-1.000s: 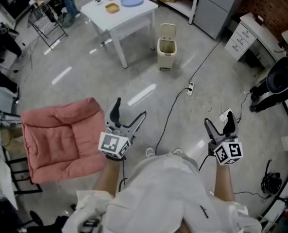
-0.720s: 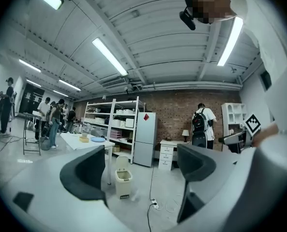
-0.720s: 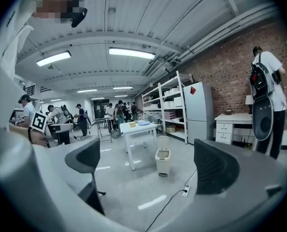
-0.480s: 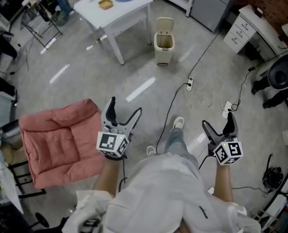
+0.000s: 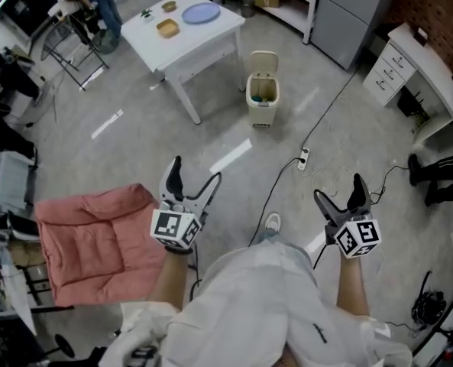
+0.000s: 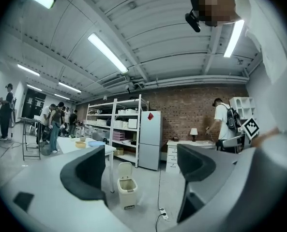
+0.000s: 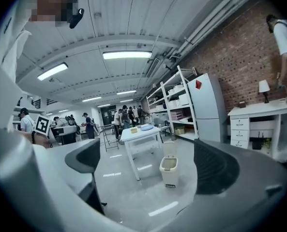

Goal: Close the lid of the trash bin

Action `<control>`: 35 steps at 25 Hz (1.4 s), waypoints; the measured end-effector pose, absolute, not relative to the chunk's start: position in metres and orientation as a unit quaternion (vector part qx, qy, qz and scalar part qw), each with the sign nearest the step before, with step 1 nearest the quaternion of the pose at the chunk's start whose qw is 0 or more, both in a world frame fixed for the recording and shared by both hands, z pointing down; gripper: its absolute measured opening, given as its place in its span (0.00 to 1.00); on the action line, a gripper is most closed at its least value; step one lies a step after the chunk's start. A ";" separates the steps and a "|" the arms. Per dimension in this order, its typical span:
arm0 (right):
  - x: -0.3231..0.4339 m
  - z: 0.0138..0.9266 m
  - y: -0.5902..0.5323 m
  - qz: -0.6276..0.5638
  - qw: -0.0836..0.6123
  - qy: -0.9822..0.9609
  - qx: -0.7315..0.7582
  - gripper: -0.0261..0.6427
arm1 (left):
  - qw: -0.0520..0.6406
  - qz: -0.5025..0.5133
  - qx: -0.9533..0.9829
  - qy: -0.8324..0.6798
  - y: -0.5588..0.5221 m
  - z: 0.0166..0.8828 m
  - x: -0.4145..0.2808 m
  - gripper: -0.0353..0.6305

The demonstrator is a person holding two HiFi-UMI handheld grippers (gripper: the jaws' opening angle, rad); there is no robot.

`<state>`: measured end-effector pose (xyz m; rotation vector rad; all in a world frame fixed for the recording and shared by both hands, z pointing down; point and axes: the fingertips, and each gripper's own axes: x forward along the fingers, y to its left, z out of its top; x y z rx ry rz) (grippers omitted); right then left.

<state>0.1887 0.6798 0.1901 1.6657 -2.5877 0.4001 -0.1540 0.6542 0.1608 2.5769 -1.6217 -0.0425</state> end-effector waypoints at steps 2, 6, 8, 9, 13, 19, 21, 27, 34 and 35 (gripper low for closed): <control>0.204 0.187 0.650 0.129 0.015 -0.839 0.528 0.92 | 0.043 -0.015 0.841 -0.540 0.628 0.155 -0.137 0.72; 0.232 0.183 0.605 0.133 0.006 -0.848 0.512 0.92 | 0.046 -0.018 0.835 -0.548 0.589 0.150 -0.105 0.72; 0.244 0.183 0.584 0.135 0.007 -0.855 0.500 0.92 | 0.042 -0.017 0.833 -0.552 0.574 0.146 -0.091 0.72; 0.249 0.182 0.573 0.136 0.007 -0.858 0.495 0.92 | 0.041 -0.017 0.831 -0.555 0.566 0.143 -0.085 0.72; 0.260 0.179 0.547 0.137 0.001 -0.864 0.484 0.92 | 0.041 -0.013 0.825 -0.563 0.549 0.136 -0.071 0.72; 0.258 0.185 0.531 0.152 -0.011 -0.869 0.472 0.92 | 0.044 -0.008 0.825 -0.564 0.529 0.135 -0.064 0.72; 0.256 0.188 0.528 0.154 -0.010 -0.869 0.470 0.92 | 0.045 -0.006 0.828 -0.559 0.522 0.137 -0.061 0.72; 0.245 0.196 0.499 0.158 -0.002 -0.869 0.469 0.92 | 0.052 -0.008 0.835 -0.548 0.486 0.148 -0.066 0.72; 0.213 0.196 0.419 0.141 0.026 -0.870 0.472 0.92 | 0.062 -0.028 0.841 -0.536 0.397 0.156 -0.093 0.72; 0.206 0.196 0.404 0.139 0.029 -0.870 0.472 0.92 | 0.063 -0.029 0.843 -0.534 0.381 0.158 -0.098 0.72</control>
